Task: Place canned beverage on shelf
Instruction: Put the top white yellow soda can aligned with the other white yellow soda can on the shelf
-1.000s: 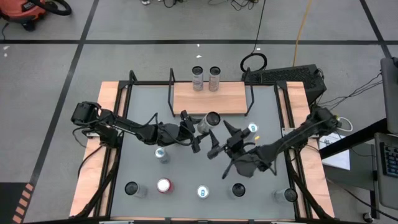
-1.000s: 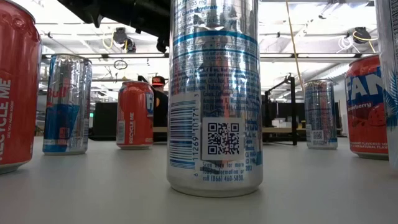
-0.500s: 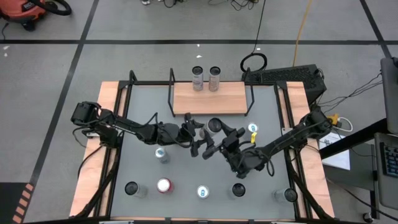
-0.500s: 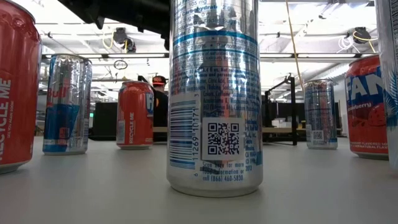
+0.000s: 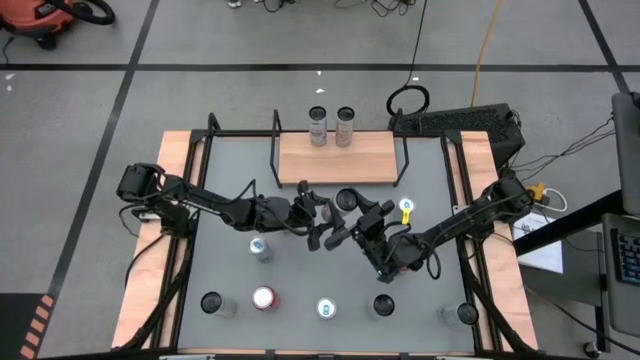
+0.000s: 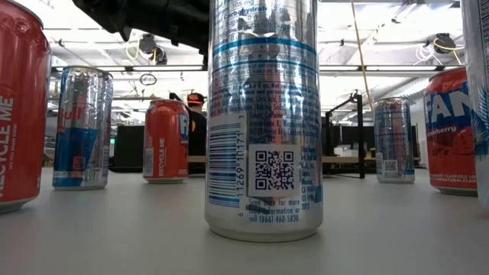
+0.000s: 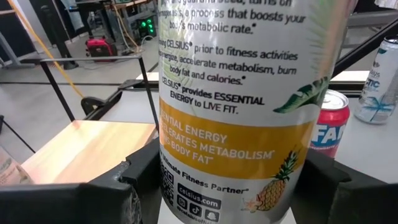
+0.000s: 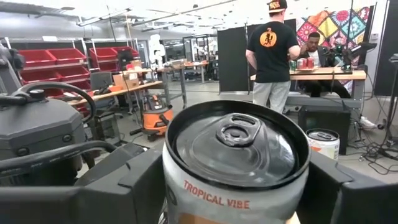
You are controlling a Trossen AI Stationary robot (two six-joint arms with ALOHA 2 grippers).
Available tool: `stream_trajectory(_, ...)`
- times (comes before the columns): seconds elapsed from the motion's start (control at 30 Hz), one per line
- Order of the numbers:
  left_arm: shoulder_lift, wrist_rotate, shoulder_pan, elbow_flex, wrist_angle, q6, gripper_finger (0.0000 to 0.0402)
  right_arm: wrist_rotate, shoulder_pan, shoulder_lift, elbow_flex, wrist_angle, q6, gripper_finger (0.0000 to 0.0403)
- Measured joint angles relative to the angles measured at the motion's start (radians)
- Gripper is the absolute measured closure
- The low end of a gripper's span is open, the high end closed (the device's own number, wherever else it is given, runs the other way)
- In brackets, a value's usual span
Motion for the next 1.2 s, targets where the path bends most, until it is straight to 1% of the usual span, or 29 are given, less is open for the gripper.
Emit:
stream_trajectory(0.13, 0.0, 0.0, 0.001, 0.0, 0.0, -0.001, 0.0153, 0.0, 0.0, 0.0, 0.0, 0.002, -0.007, 0.0169)
stream_trajectory(0.23, 0.0, 0.0, 0.001, 0.0, 0.001, -0.001, 0.0153, -0.001, 0.0, 0.0, 0.0, 0.006, -0.022, 0.017)
stream_trajectory(0.5, 0.0, 0.0, 0.001, 0.0, -0.002, -0.003, 0.0153, 0.003, 0.0, 0.0, 0.0, 0.018, -0.057, 0.0135)
stream_trajectory(0.63, 0.0, -0.001, 0.002, 0.0, -0.003, -0.005, 0.0153, 0.003, 0.0, 0.0, 0.0, 0.022, -0.057, 0.0131)
stream_trajectory(0.77, 0.0, -0.001, 0.002, 0.0, -0.014, -0.006, 0.0153, 0.002, 0.0, 0.0, 0.0, 0.029, -0.066, 0.0142)
stream_trajectory(1.03, 0.0, -0.008, 0.002, 0.0, -0.014, -0.005, 0.0151, 0.0, 0.0, 0.0, 0.0, 0.03, -0.067, 0.0182)
stream_trajectory(1.2, 0.0, -0.012, 0.002, 0.0, -0.017, -0.002, 0.0135, -0.002, 0.0, 0.0, 0.0, 0.029, -0.072, 0.0183)
